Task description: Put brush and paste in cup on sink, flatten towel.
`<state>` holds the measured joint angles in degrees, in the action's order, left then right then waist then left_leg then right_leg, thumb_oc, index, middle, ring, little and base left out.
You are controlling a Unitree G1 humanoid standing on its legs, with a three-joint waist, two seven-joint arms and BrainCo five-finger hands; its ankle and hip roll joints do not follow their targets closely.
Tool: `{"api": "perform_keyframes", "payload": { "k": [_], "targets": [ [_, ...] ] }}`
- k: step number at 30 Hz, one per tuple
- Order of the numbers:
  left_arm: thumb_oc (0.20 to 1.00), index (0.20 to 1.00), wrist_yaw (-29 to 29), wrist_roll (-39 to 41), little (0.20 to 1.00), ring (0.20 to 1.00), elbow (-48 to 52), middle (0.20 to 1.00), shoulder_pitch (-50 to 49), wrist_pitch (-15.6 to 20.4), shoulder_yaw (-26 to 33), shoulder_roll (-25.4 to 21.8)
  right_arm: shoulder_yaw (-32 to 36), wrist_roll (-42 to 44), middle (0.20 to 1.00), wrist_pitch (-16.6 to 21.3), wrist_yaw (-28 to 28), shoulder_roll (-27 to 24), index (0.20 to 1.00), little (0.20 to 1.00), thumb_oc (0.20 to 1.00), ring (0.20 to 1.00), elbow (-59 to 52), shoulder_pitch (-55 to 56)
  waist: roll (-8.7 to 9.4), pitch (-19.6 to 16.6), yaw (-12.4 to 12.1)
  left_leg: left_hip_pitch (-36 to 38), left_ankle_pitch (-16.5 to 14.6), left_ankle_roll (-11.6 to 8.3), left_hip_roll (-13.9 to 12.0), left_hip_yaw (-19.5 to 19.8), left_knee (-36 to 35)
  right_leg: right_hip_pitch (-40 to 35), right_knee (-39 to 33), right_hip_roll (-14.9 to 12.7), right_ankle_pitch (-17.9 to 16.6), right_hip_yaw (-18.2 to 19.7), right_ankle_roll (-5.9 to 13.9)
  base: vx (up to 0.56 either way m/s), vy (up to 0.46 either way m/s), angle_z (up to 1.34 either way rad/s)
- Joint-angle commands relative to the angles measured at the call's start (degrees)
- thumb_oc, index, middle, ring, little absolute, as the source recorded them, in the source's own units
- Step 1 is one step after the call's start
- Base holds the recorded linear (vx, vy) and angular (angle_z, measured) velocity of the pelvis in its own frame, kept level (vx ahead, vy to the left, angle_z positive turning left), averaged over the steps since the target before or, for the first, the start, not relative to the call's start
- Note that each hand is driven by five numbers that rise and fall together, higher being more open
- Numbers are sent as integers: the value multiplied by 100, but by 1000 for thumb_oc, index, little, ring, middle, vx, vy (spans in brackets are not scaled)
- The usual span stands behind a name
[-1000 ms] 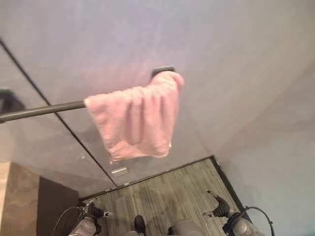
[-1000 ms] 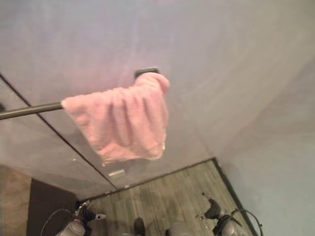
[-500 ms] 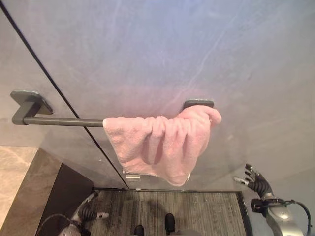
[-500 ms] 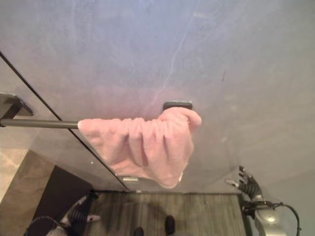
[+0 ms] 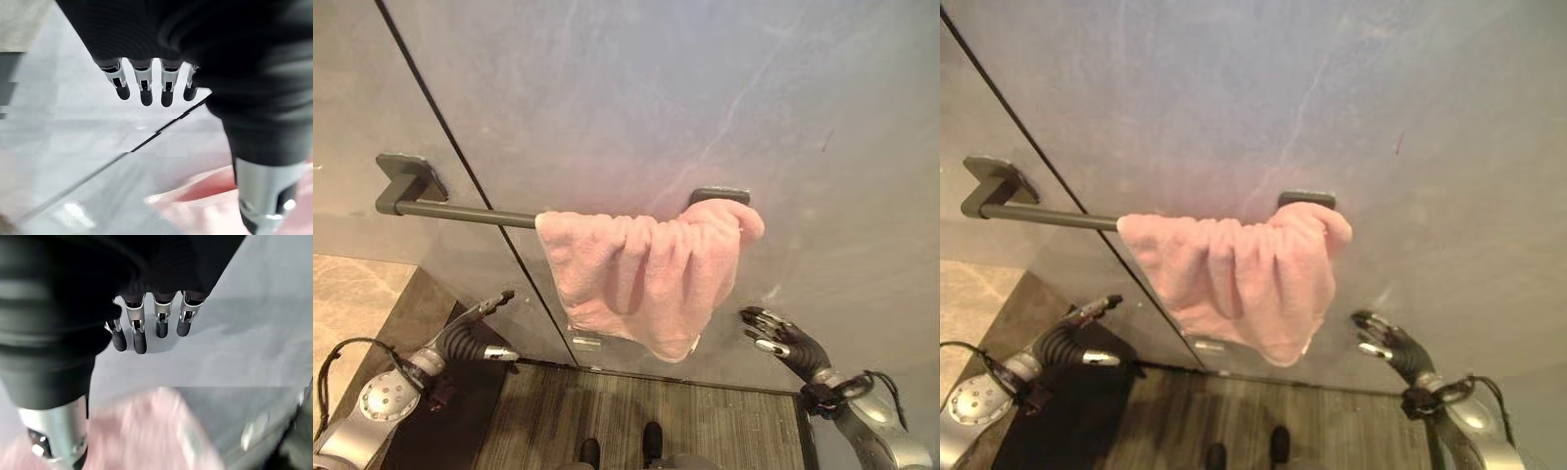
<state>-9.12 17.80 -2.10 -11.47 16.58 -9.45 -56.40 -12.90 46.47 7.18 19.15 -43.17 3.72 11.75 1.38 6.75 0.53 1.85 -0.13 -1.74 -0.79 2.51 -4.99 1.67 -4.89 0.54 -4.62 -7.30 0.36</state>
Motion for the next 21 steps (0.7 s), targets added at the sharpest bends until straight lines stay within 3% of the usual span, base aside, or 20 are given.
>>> {"api": "perform_keyframes", "payload": {
  "k": [1,5,10,15,16,17,18,21],
  "targets": [
    [1000,1000,0,306,1000,1000,16,1000,299,237,-98,9,-230,145,1000,195,182,-181,1000,1000,1000,1000,-497,-489,178,-421,-55,-337,270,-174,-13,-259,166,-221,539,-615,463,148,825,-17,69,-2],
    [1000,1000,105,177,1000,1000,64,1000,391,193,-181,112,-277,-135,1000,199,-29,-153,1000,1000,1000,1000,-782,-547,177,-439,-30,-282,225,-143,-6,-357,153,-220,518,-650,409,257,856,-12,48,-8],
    [1000,1000,405,-92,1000,1000,2,1000,733,142,-408,552,-645,-879,1000,305,-629,495,1000,1000,1000,1000,-666,-1250,137,-393,25,-188,84,-16,38,-682,221,-35,582,-697,266,717,955,-71,121,-56],
    [1000,1000,622,-344,1000,1000,-74,1000,1040,85,-621,1023,-884,-1566,1000,294,-1031,918,1000,1000,1000,1000,-601,-1702,151,-399,58,-146,67,46,60,-801,185,42,599,-710,220,892,972,-48,50,-28],
    [802,802,700,-396,802,802,-144,802,1092,49,-676,1179,-967,-1652,771,269,-1173,1088,771,771,771,771,-489,-1854,162,-406,45,-126,61,56,64,-821,177,29,577,-707,210,906,959,-11,17,-8],
    [222,222,721,-400,222,222,-158,222,1085,34,-677,1226,-996,-1718,398,257,-1221,1147,398,398,398,398,-470,-1896,170,-405,36,-118,59,60,63,-825,175,18,569,-707,205,918,959,-8,11,-6],
    [200,200,760,-447,200,200,-195,200,1085,15,-686,1263,-1046,-1834,209,231,-1280,1213,209,209,209,209,-468,-1949,180,-411,21,-110,58,63,62,-826,173,10,552,-704,207,923,952,0,0,0],
    [200,200,847,-580,200,200,-186,200,916,-14,-535,1372,-990,-2212,200,242,-1444,1297,200,200,200,200,-588,-1961,225,-417,-23,-94,55,57,43,-807,168,-48,472,-708,217,897,933,0,0,0]
  ]
}}
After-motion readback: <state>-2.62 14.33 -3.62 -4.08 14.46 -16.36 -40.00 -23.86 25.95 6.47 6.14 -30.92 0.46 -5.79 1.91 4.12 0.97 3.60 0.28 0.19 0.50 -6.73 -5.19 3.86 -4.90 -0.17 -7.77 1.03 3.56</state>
